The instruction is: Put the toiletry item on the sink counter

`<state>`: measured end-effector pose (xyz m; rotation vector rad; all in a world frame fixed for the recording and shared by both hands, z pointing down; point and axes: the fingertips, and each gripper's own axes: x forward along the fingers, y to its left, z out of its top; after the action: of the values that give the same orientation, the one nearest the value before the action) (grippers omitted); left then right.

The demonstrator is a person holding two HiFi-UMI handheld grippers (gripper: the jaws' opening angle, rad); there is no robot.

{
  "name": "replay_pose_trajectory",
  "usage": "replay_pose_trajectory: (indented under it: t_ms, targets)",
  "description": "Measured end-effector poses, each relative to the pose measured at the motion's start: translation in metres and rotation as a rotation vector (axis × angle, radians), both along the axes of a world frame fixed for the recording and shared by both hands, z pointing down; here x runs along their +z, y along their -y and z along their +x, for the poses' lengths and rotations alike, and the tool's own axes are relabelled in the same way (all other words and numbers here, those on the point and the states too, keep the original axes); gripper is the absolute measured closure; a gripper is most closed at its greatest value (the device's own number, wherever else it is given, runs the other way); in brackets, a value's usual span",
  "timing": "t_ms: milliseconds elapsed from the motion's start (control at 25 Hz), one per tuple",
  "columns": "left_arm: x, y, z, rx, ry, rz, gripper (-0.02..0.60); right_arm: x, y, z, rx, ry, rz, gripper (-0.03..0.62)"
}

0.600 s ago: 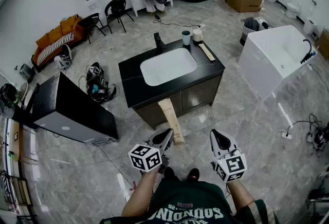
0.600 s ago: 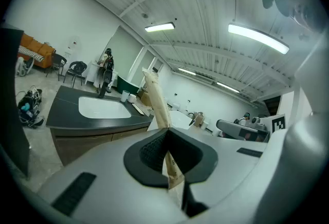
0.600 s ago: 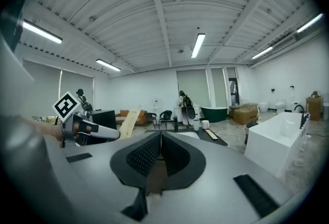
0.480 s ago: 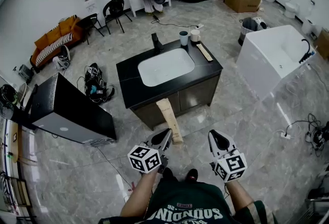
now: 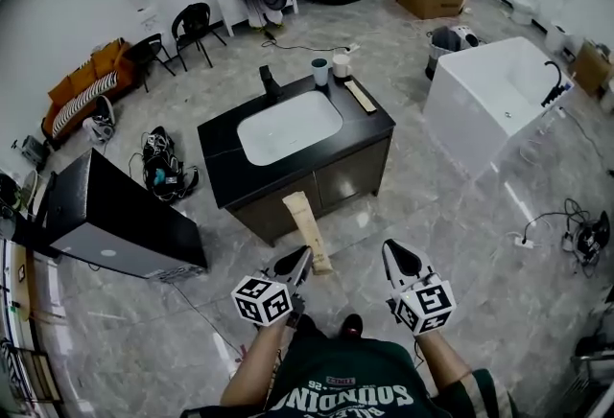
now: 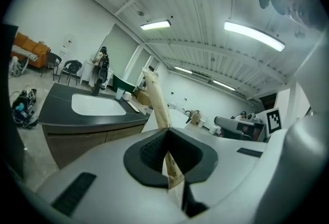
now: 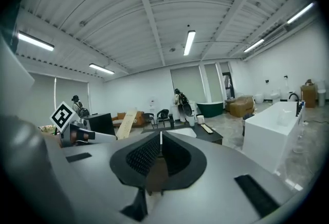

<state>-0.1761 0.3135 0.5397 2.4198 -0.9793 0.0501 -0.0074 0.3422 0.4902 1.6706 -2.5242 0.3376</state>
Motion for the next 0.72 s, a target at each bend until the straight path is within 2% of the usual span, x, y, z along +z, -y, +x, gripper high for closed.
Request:
replay_pose_trajectory:
  t_ms: [720]
  targets:
    - [-0.006,0.010,0.011,-0.006,-0.003,0.012,0.569,0.000,0.007,0.004,-0.031,0.000,-0.011,0.551]
